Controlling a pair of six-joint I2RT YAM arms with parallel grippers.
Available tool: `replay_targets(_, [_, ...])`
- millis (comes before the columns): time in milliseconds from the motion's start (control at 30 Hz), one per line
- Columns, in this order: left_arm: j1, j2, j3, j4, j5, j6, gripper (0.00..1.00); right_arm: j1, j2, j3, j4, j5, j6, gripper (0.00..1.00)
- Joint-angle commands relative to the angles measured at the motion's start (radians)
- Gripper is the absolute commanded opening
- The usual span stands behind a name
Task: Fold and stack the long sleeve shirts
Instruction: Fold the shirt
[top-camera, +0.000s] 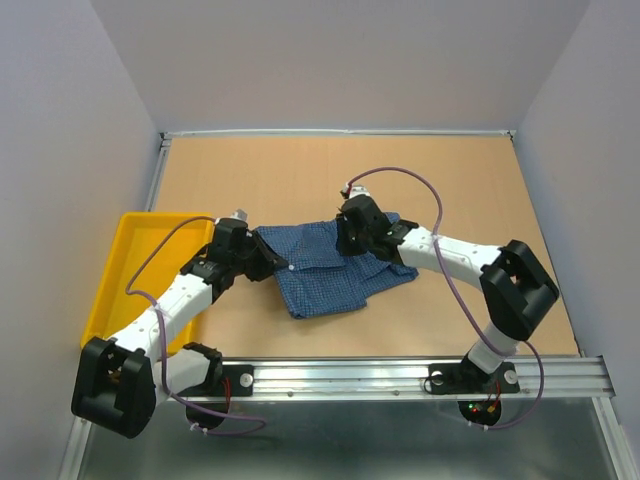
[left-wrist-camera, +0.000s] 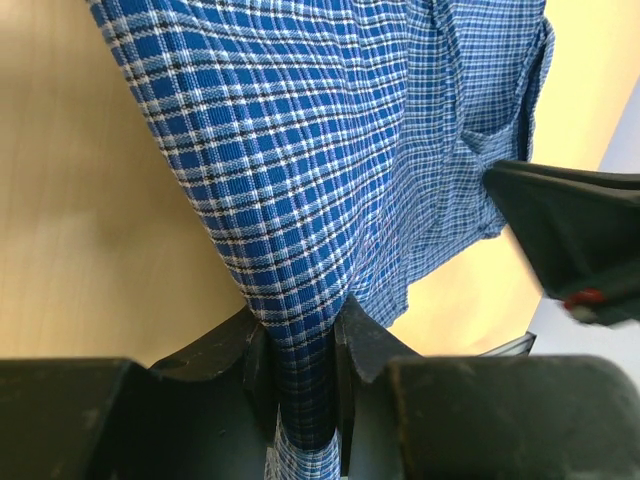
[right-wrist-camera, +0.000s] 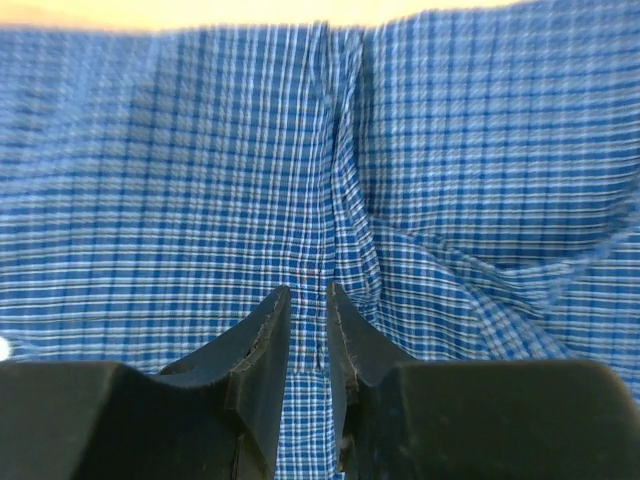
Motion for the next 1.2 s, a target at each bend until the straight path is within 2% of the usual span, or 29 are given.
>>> replay_targets(0, [0.003,-0.039,0.059,-0.040,-0.026,0.002,0.00,-0.001,0.053,0.013,0.082,-0.077,0.029,0.27])
replay_targets(67, [0.003,-0.052,0.062,-0.041,-0.025,-0.001,0.00,-0.001,0.081,0.005,0.093,-0.101,0.034,0.27])
replay_targets(233, [0.003,-0.049,0.106,-0.060,-0.026,0.029,0.00,0.000,0.153,-0.029,0.171,-0.240,0.072,0.17])
replay_targets(367, [0.003,0.005,0.189,-0.107,-0.028,0.110,0.00,0.024,0.207,-0.032,0.242,-0.308,0.112,0.15])
replay_targets(600, [0.000,0.134,0.431,-0.233,0.003,0.209,0.00,0.080,0.314,0.063,0.299,-0.362,0.198,0.16])
replay_targets(733, [-0.014,0.212,0.513,-0.256,0.034,0.233,0.00,0.100,0.377,0.111,0.337,-0.374,0.253,0.17])
replay_targets(967, [-0.023,0.332,0.582,-0.267,0.043,0.252,0.00,0.101,0.454,0.178,0.380,-0.402,0.325,0.19])
replay_targets(1167, [-0.035,0.384,0.634,-0.281,0.041,0.269,0.00,0.101,0.402,0.129,0.381,-0.341,0.308,0.26])
